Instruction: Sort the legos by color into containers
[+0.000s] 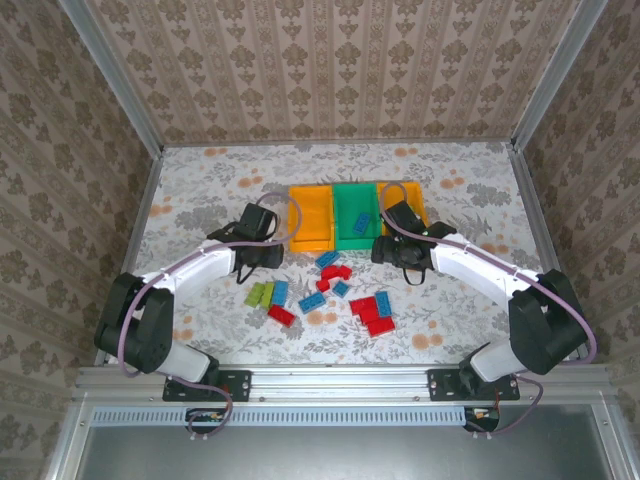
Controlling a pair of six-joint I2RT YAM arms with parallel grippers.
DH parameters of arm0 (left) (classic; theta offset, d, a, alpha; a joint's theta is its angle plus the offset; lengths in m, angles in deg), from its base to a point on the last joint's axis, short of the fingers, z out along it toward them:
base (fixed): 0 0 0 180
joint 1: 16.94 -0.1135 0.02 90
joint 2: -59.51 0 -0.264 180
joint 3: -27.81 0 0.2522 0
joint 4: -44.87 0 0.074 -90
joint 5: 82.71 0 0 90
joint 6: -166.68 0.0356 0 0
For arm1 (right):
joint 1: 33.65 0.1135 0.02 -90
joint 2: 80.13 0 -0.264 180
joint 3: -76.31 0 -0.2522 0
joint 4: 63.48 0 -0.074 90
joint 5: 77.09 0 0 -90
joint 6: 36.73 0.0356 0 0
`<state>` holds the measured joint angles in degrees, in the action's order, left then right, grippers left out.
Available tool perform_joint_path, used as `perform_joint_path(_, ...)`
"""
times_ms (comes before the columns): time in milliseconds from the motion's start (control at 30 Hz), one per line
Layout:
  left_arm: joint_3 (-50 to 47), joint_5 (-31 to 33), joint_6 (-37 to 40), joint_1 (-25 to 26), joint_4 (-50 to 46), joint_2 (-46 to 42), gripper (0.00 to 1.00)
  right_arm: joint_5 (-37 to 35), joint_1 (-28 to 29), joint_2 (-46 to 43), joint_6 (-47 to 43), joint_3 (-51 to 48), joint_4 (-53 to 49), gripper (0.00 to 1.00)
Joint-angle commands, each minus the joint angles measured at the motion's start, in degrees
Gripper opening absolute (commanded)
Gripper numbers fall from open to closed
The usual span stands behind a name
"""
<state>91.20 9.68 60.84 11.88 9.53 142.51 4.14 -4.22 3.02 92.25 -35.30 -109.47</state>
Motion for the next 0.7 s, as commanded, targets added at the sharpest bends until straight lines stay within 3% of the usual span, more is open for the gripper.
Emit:
perform_joint_path(0, 1.89, 1.38, -3.37, -0.17, -1.84, -3.26, 0.34, -1.16, 0.38, -3.08, 1.42, -2.85, -1.97, 0.77)
perform_joint_path(267, 6.94, -4.26, -5.29, 2.02, 4.34, -4.06, 0.34, -0.41, 2.23, -7.02, 4.09, -7.58, -1.87, 0.77)
perform_joint_path(667, 24.42, -16.52, -0.09, 10.42, 9.76, 12.73, 0.34, 4.24, 7.07, -7.35, 7.02, -12.47, 2.78, 0.76)
